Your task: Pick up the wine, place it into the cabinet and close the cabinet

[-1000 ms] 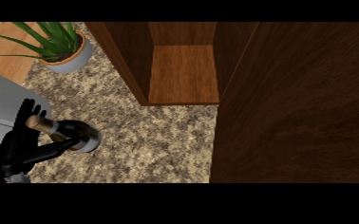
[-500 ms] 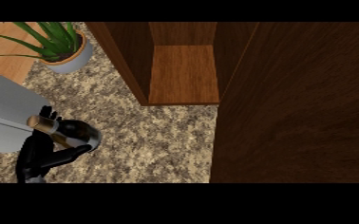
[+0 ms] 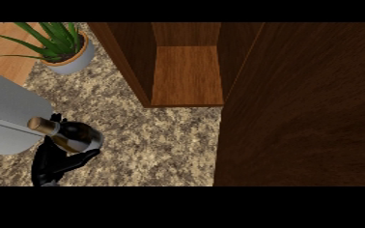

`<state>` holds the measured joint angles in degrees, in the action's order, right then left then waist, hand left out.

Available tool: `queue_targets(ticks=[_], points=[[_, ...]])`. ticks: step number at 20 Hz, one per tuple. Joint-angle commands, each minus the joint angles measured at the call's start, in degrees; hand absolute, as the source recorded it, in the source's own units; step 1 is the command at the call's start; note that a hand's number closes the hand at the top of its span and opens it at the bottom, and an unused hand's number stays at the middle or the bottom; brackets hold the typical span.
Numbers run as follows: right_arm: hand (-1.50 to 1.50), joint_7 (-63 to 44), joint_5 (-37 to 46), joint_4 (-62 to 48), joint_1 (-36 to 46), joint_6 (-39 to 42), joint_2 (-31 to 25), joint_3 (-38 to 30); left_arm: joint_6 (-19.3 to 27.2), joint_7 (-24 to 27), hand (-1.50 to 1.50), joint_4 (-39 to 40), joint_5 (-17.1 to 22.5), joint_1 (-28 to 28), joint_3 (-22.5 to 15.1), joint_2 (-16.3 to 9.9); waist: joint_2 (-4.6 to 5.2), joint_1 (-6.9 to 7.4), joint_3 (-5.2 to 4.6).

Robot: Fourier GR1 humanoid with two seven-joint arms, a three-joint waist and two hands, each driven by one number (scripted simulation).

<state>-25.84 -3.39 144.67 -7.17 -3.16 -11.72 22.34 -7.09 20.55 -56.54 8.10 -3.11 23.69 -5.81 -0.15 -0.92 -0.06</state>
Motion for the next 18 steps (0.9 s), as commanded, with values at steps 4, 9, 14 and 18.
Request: queue_targets(ticks=[4, 9, 14, 18], points=[[-1.5, -4.43, -3.17, 14.51, -4.72, 0.27, -2.12, -1.55, -2.11, 3.03, -1.5, 6.2, 5.15, -3.27, 3.15, 0.86, -0.04, -0.24, 0.02], [-1.5, -9.81, 0.43, 12.94, 0.75, -3.22, 0.32, 1.57, -3.46, 3.39, -1.5, 8.91, 7.04, -5.88, 3.3, 0.78, 0.04, 0.29, -0.04], [-1.5, -7.89, -2.81, 10.57, 1.23, -1.54, -0.34, -1.69, -6.49, 2.38, -1.5, 10.52, 9.07, -6.44, 3.93, -2.03, 0.09, 0.65, 0.02], [-1.5, -5.08, -2.36, 14.23, -4.43, 0.72, -1.92, -0.07, -3.87, 7.66, -1.5, 13.44, 7.8, -8.19, 3.61, 0.22, -0.04, -0.18, 0.03]])
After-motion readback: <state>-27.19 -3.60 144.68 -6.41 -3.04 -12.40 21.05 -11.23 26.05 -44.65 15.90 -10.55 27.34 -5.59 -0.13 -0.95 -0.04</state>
